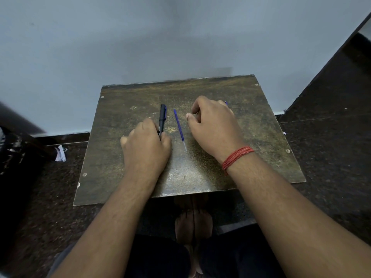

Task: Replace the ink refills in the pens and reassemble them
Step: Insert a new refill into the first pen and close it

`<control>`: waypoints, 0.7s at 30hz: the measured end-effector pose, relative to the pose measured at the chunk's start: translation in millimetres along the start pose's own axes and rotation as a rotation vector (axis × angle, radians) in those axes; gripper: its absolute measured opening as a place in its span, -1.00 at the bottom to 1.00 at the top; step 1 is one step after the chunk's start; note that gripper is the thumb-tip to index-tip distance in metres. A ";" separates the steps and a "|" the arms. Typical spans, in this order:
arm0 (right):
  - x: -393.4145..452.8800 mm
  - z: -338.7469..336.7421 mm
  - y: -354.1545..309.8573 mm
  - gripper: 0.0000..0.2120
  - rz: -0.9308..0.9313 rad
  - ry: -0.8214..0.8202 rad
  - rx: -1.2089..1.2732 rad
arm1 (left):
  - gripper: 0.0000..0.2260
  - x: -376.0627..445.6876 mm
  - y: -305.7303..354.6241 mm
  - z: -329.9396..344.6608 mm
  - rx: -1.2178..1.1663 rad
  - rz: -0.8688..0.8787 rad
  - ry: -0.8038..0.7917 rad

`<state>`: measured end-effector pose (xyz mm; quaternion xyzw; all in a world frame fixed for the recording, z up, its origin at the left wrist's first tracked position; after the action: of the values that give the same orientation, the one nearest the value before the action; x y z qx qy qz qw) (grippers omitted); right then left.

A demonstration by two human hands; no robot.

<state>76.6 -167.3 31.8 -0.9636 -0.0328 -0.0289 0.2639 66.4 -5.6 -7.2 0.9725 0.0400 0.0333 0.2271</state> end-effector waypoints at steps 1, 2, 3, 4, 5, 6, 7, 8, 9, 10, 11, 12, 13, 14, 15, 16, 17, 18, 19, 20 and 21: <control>-0.1 -0.2 0.0 -0.86 0.000 0.001 0.003 | -0.86 0.0 0.1 0.0 0.008 -0.003 -0.004; -0.1 -0.3 0.3 -0.86 0.002 0.002 0.005 | -0.86 0.3 -0.3 0.5 0.013 -0.005 -0.005; -0.2 -0.6 0.5 -0.86 0.002 0.004 0.009 | -0.85 0.2 -0.4 0.5 0.013 -0.008 -0.006; -0.1 -0.8 0.9 -0.86 0.001 0.009 0.015 | -0.85 0.7 -0.5 0.1 0.007 -0.009 -0.005; 0.0 -1.2 1.3 -0.87 0.000 0.014 0.023 | -0.86 1.3 -0.6 -0.7 -0.008 -0.011 0.000; 0.3 -1.4 1.8 -0.87 0.002 0.020 0.034 | -0.87 2.0 -1.1 -1.6 -0.028 -0.013 0.007; 0.6 -1.8 2.5 -0.88 0.005 0.025 0.044 | -0.86 2.5 -0.8 -2.5 -0.043 -0.013 0.012; 1.1 -1.9 3.3 -0.88 0.009 0.031 0.052 | -0.85 2.9 -0.2 -3.0 -0.038 -0.007 0.014; 1.6 -2.1 4.0 -0.88 0.012 0.033 0.056 | -0.84 3.0 1.0 -2.7 -0.015 0.004 0.014; 2.0 -1.9 4.9 -0.88 0.014 0.032 0.061 | -0.84 2.5 2.0 -1.7 0.015 0.015 0.015; 2.2 -1.6 5.4 -0.88 0.014 0.030 0.066 | -0.85 1.7 2.8 -0.8 0.038 0.022 0.017; 2.4 -1.1 5.6 -0.88 0.014 0.025 0.071 | -0.85 1.0 2.8 -0.2 0.048 0.026 0.020; 2.2 -0.9 5.5 -0.88 0.012 0.019 0.072 | -0.87 0.6 2.5 -0.4 0.048 0.026 0.023; 2.2 -0.6 5.4 -0.88 0.009 0.014 0.073 | -0.88 0.9 1.0 -0.7 0.047 0.023 0.028; 2.1 -0.6 5.3 -0.88 0.005 0.011 0.075 | -0.88 1.4 -1.1 -1.0 0.053 0.018 0.035; 2.1 -0.5 5.3 -0.87 0.002 0.010 0.077 | -0.87 2.0 -3.4 -1.8 0.063 0.013 0.043; 2.0 -0.4 5.2 -0.87 -0.001 0.007 0.078 | -0.85 2.8 -5.6 -2.7 0.070 0.009 0.049; 2.0 -0.1 5.1 -0.87 -0.003 0.006 0.079 | -0.84 3.3 -7.5 -3.8 0.075 0.004 0.054; 2.0 0.1 4.8 -0.87 -0.007 0.008 0.081 | -0.84 3.8 -8.6 -4.5 0.079 0.000 0.056; 2.1 0.3 4.7 -0.87 -0.010 0.012 0.084 | -0.85 3.9 -8.9 -4.9 0.084 -0.002 0.054; 1.9 0.6 4.3 -0.87 -0.013 0.015 0.086 | -0.86 4.2 -8.8 -4.9 0.089 -0.003 0.051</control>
<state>78.9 -170.6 29.2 -0.9509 -0.0380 -0.0365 0.3051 69.5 4.8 -6.5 0.9804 0.0489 0.0559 0.1825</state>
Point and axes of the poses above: each hand's wrist, its own x-axis towards the middle knuckle, its own z-axis out of the palm, y = z × x, the point moved 4 cm from there along x, towards the middle knuckle, and after that the axes turned 8 degrees about -y, right-handed, at the moved point
